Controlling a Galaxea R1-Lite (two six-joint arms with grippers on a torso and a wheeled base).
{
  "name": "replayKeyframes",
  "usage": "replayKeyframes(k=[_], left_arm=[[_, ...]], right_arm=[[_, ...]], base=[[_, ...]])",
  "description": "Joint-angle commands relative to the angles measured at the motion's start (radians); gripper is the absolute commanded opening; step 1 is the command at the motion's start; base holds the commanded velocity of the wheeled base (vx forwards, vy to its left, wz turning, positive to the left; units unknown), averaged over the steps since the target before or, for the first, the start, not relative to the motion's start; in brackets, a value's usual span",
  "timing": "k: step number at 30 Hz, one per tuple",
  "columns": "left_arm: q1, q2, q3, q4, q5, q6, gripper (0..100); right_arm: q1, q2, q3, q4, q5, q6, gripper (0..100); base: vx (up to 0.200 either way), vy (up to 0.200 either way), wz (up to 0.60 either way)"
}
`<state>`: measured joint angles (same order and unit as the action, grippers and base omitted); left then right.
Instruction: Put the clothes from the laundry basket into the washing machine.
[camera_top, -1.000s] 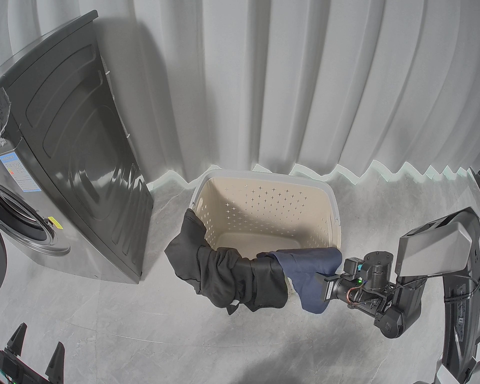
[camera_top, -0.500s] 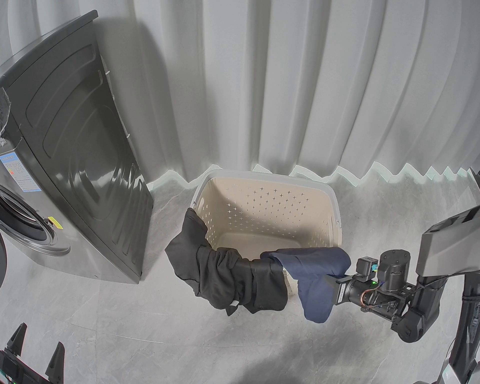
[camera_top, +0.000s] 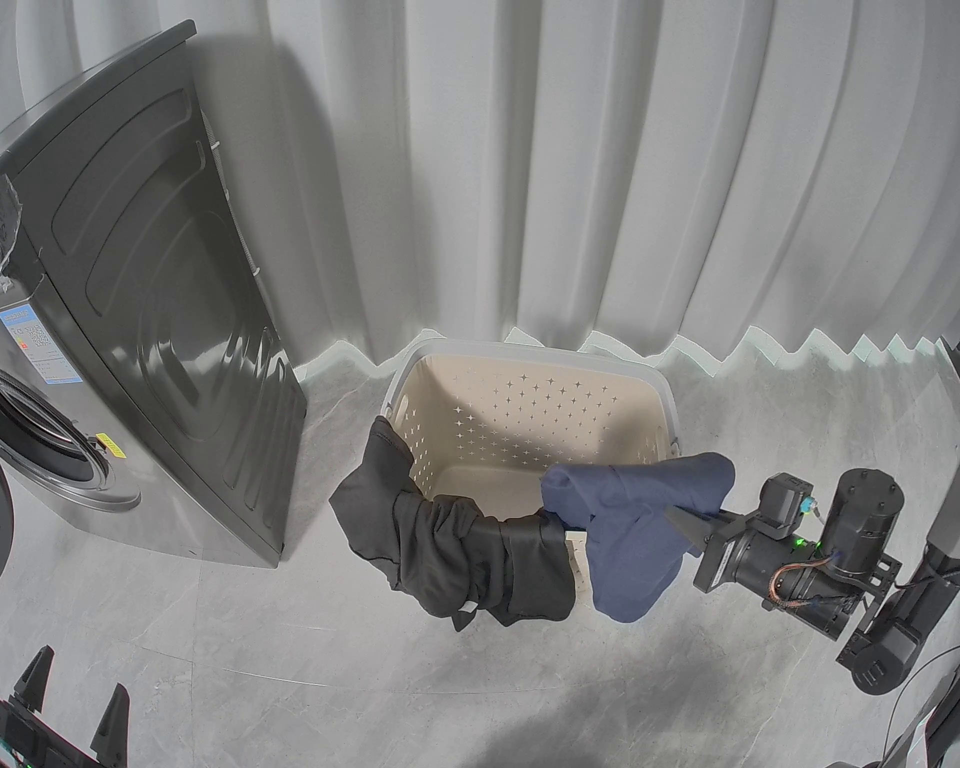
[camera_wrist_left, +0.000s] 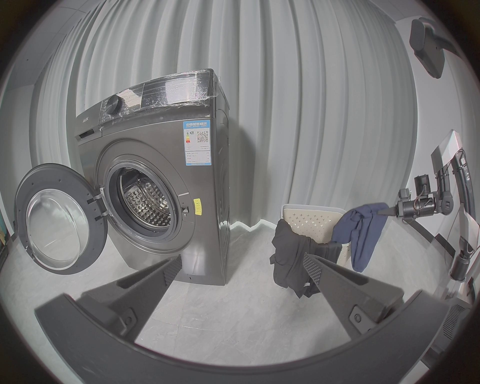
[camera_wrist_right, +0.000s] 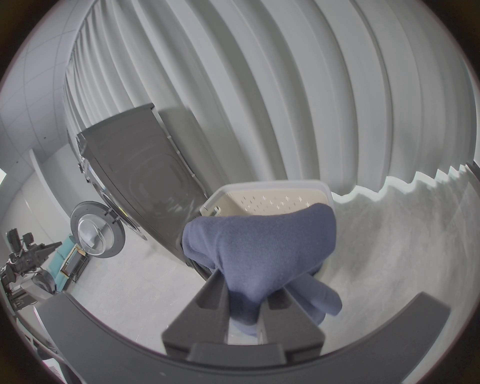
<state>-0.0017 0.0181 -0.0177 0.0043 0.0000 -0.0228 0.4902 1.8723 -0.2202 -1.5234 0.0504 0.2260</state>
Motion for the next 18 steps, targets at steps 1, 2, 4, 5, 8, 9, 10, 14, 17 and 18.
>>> replayKeyframes(k=[1, 2, 4, 5, 8, 9, 10, 14, 17, 18], left_arm=[[0.0, -0.017, 0.015, 0.0, 0.0, 0.0, 100], [0.0, -0.017, 0.015, 0.0, 0.0, 0.0, 100], [0.0, -0.017, 0.015, 0.0, 0.0, 0.0, 100], [0.0, -0.017, 0.015, 0.0, 0.0, 0.0, 100], [0.0, -0.017, 0.015, 0.0, 0.0, 0.0, 100], [0.0, -0.017, 0.015, 0.0, 0.0, 0.0, 100], [0.0, -0.017, 0.015, 0.0, 0.0, 0.0, 100], [0.0, -0.017, 0.015, 0.0, 0.002, 0.0, 100], [0.0, -0.017, 0.015, 0.0, 0.002, -0.002, 100], [0.0, -0.017, 0.015, 0.0, 0.0, -0.003, 100]], right_arm=[[0.042, -0.179, -0.002, 0.016, -0.004, -0.022, 0], [0.047, -0.197, -0.005, 0.026, -0.006, -0.025, 0], [0.06, -0.271, -0.022, 0.1, -0.007, -0.05, 0], [0.064, -0.317, -0.041, 0.152, -0.02, -0.068, 0], [0.071, -0.387, -0.084, 0.243, -0.041, -0.083, 0], [0.091, -0.466, -0.153, 0.362, -0.05, -0.086, 0], [0.094, -0.501, -0.182, 0.419, -0.05, -0.086, 0], [0.088, -0.625, -0.289, 0.624, -0.05, -0.085, 0], [0.08, -0.665, -0.298, 0.655, -0.05, -0.085, 0], [0.08, -0.674, -0.292, 0.66, -0.05, -0.088, 0]], base=[[0.0, 0.0, 0.0], [0.0, 0.0, 0.0], [0.0, 0.0, 0.0], [0.0, 0.0, 0.0], [0.0, 0.0, 0.0], [0.0, 0.0, 0.0], [0.0, 0.0, 0.0], [0.0, 0.0, 0.0], [0.0, 0.0, 0.0], [0.0, 0.0, 0.0]])
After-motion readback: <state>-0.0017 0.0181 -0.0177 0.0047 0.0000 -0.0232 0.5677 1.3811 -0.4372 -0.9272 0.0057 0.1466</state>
